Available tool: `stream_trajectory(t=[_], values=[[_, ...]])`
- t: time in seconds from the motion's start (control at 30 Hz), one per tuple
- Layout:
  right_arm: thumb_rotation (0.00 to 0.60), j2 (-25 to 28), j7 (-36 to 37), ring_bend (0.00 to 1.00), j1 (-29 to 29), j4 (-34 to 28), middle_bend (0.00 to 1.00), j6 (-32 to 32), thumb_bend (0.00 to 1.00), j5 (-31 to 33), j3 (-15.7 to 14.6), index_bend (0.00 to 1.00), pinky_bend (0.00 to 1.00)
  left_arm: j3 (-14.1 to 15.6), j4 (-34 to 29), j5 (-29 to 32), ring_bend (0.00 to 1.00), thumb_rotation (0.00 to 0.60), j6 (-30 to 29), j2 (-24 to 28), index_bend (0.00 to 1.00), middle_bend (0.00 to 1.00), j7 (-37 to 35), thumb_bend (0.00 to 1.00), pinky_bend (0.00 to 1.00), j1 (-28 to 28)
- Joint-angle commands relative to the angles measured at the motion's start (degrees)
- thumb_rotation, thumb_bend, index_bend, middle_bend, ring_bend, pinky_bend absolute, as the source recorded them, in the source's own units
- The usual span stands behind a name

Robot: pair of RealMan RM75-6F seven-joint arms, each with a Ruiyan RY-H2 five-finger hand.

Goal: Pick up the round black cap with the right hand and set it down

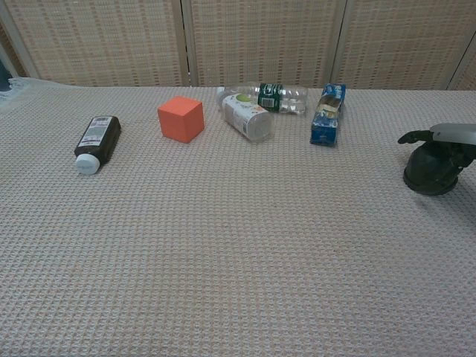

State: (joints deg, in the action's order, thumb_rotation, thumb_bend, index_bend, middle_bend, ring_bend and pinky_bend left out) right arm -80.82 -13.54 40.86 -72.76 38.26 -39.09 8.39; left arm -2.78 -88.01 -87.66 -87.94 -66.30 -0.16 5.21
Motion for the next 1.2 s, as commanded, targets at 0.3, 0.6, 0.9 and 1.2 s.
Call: stream_trajectory(t=[0.3, 0.6, 0.9, 1.2], values=[[0.6, 1.36, 1.98, 0.0, -0.63, -1.43, 0.0, 1.72, 0.17, -1.71, 0.37, 0.0, 0.17, -0.11, -0.03, 0.18, 0.07, 0.6, 0.06, 0.01, 0.38, 0.06, 0.01, 0.48, 0.31, 0.0], [0.6, 0.72, -0.62, 0.0, 0.39, 0.08, 0.0, 1.37, 0.17, 1.44, -0.88, 0.0, 0.17, -0.05, -0.08, 0.0, 0.07, 0.6, 0.02, -0.07, 0.38, 0.06, 0.32, 0.48, 0.31, 0.0], [0.6, -3.93, -4.28, 0.01, 2.84, 6.32, 0.01, -0.39, 0.17, 6.09, -2.1, 0.0, 0.23, -0.15, 0.03, 0.12, 0.07, 0.6, -0.08, 0.03, 0.38, 0.06, -0.23, 0.48, 0.31, -0.07], [0.6, -4.92, -4.5, 0.44, 2.65, 6.98, 0.39, 0.36, 0.22, 6.01, -2.37, 0.39, 0.61, -0.21, 0.1, 0.11, 0.07, 0.6, -0.23, 0.0, 0.37, 0.06, -0.39, 0.48, 0.31, -0.12]])
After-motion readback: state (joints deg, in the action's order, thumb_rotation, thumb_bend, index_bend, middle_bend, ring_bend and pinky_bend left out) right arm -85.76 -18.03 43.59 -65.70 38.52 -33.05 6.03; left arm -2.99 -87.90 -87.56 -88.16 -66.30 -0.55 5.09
